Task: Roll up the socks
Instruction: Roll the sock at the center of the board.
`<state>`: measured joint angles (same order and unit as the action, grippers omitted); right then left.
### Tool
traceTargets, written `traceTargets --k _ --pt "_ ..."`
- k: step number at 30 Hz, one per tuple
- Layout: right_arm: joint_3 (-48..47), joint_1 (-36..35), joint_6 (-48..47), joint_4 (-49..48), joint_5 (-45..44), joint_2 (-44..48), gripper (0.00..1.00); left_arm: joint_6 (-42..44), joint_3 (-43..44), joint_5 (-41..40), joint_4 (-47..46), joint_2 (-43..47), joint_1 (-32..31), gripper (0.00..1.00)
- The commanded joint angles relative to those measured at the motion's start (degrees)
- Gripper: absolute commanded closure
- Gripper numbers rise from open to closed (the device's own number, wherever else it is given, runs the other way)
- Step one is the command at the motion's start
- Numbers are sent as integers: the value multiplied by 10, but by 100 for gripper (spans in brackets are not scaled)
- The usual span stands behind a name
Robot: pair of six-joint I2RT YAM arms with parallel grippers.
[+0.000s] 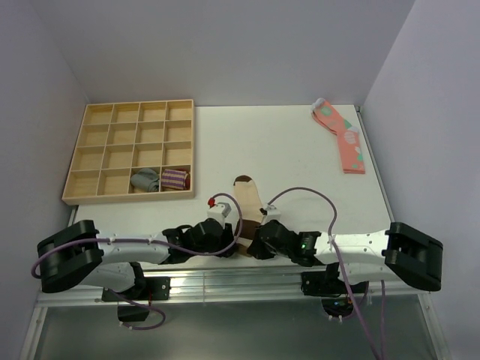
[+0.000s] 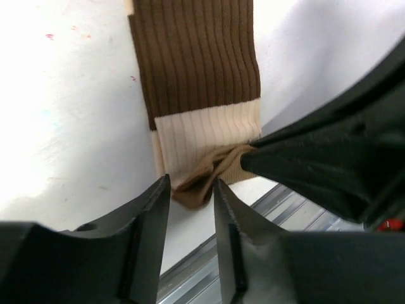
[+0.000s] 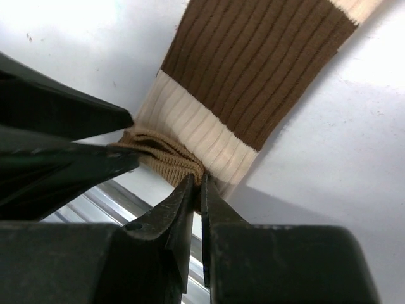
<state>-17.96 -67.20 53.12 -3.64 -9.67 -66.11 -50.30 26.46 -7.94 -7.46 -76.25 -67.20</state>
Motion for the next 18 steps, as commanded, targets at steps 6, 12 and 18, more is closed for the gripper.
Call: traceTargets --k 6,12,18 --pt "-13 73 -12 66 109 -18 88 6 -59 -71 -119 68 -19 55" --pt "-40 112 -44 71 185 -56 89 44 -97 -137 -191 88 -57 50" --pt "-66 140 -64 72 254 -92 89 83 -133 -214 -258 90 -102 51"
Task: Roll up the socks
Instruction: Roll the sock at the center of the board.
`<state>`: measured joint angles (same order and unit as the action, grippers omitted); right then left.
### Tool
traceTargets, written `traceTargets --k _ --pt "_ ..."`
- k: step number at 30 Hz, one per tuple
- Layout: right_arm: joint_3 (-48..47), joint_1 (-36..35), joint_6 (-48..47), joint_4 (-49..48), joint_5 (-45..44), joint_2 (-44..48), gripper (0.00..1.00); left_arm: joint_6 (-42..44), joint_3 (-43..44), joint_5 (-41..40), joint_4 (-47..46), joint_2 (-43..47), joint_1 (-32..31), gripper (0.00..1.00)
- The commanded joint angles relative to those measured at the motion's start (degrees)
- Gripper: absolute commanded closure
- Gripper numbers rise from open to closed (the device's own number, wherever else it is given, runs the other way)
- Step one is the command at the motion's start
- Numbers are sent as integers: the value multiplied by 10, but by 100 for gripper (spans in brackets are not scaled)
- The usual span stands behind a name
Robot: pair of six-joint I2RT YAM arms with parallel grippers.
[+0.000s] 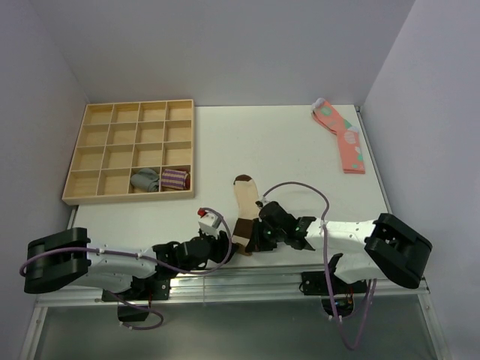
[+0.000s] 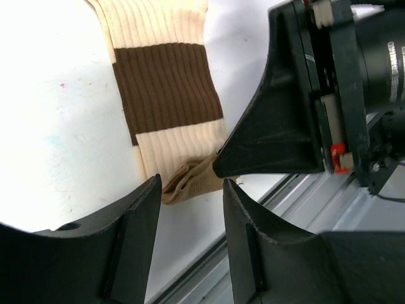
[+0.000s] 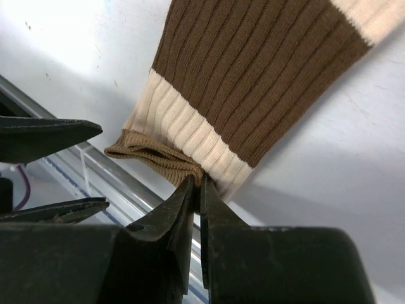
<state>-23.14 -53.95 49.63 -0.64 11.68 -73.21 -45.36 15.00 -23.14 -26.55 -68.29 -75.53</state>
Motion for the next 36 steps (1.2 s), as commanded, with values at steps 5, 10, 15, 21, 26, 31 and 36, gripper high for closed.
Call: traceTargets --k 5,10,15,21,26,31,36 --pt "-17 36 -42 48 83 -34 90 55 -47 -74 -129 5 -29 52" --pt "-3 58 -47 35 124 -46 90 91 -63 -57 -182 -4 -30 52" --pt "5 75 -50 27 149 -48 91 118 -66 -17 -212 -19 -30 51" --pt "10 97 -54 38 164 -33 91 135 -60 23 -234 -52 -29 47" --pt "5 105 -60 49 165 -31 92 142 -46 21 -239 -85 -29 47" --pt "5 107 -60 43 167 -34 92 145 -40 26 -251 -104 -25 48" --pt "10 107 -60 38 166 -39 92 143 -42 33 -265 -124 -20 48"
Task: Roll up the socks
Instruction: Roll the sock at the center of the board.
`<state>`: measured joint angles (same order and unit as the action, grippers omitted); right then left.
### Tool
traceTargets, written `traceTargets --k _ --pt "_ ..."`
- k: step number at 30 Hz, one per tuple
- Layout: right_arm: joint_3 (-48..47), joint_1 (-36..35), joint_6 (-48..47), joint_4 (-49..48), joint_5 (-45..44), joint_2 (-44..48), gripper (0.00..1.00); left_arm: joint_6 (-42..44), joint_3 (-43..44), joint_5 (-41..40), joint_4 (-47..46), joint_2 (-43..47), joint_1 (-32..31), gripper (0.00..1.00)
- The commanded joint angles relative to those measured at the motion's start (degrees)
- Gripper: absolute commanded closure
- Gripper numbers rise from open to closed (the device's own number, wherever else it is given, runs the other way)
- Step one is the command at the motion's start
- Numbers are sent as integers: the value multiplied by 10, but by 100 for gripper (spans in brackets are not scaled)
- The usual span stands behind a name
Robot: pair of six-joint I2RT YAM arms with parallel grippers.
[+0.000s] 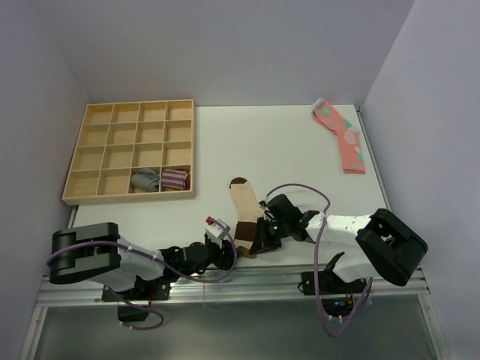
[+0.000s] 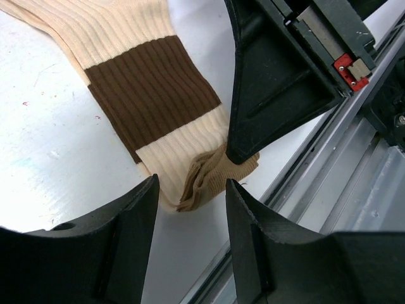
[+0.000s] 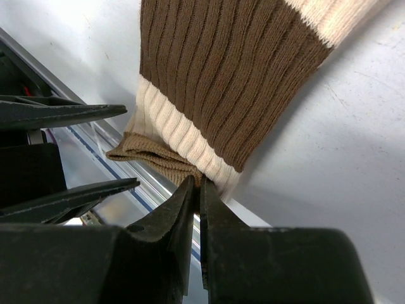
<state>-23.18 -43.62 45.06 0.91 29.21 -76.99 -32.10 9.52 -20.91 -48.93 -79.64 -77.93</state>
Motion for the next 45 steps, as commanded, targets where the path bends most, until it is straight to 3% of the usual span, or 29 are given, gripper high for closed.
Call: traceTargets --k 1,17,29,32,39,45 --pt "11 4 -15 22 -10 1 92 10 13 17 -49 -13 4 48" --pt "21 5 -15 18 -20 8 92 -2 17 30 -71 -57 15 56" --pt "25 5 -16 28 -53 26 93 -53 31 51 -46 -77 26 100" --pt "25 5 -17 44 -85 53 92 -74 47 64 -8 -81 27 100" --pt "27 3 -26 63 -167 148 76 -145 101 89 164 -68 32 100" --pt "26 -12 -47 63 -234 234 66 -205 121 134 291 -45 82 100"
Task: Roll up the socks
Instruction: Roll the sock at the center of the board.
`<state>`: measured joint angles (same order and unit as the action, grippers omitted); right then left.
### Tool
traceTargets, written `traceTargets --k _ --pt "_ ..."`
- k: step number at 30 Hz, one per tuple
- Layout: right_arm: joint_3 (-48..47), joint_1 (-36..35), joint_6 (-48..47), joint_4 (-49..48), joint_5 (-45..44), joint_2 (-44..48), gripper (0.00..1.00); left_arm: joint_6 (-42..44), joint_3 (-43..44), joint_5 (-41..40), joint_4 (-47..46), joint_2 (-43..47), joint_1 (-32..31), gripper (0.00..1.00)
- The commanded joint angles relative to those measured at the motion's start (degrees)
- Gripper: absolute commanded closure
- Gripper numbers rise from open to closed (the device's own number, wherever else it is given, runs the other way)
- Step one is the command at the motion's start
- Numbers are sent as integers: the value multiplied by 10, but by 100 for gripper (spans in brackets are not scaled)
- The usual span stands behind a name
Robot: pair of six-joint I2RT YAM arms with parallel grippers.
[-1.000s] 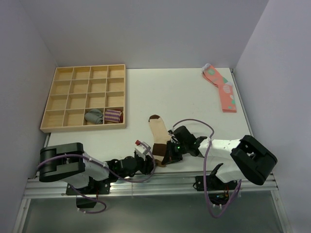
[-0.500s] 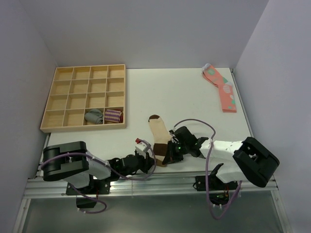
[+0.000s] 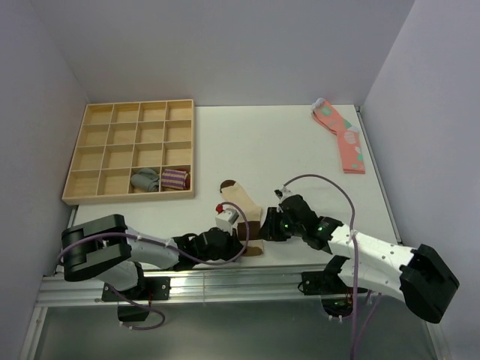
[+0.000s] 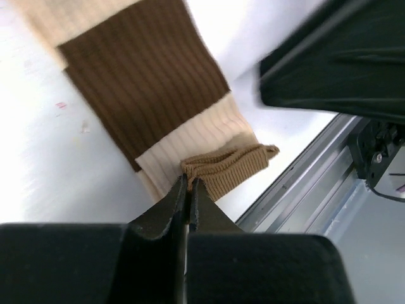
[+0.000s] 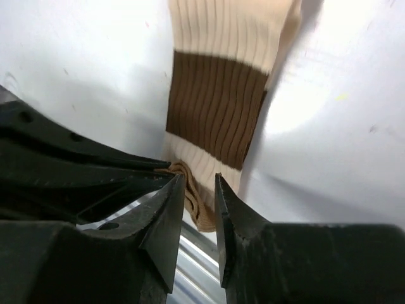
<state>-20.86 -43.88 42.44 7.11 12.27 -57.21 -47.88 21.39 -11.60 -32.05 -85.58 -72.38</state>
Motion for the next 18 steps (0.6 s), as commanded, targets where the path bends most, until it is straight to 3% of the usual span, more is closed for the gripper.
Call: traceTargets --k 1,6,9,13,18 --pt "6 -11 -24 -3 -71 45 66 -52 1 46 133 20 34 100" --pt "40 -46 -27 -68 -102 104 67 -60 4 79 201 56 69 100" --pt "60 -106 -24 -127 -159 126 67 -50 10 106 238 76 94 100" --pt "56 -207 -43 -166 -225 108 67 -30 33 131 278 88 120 100" --pt "50 -260 -74 -213 -270 68 67 -15 51 161 304 82 135 100"
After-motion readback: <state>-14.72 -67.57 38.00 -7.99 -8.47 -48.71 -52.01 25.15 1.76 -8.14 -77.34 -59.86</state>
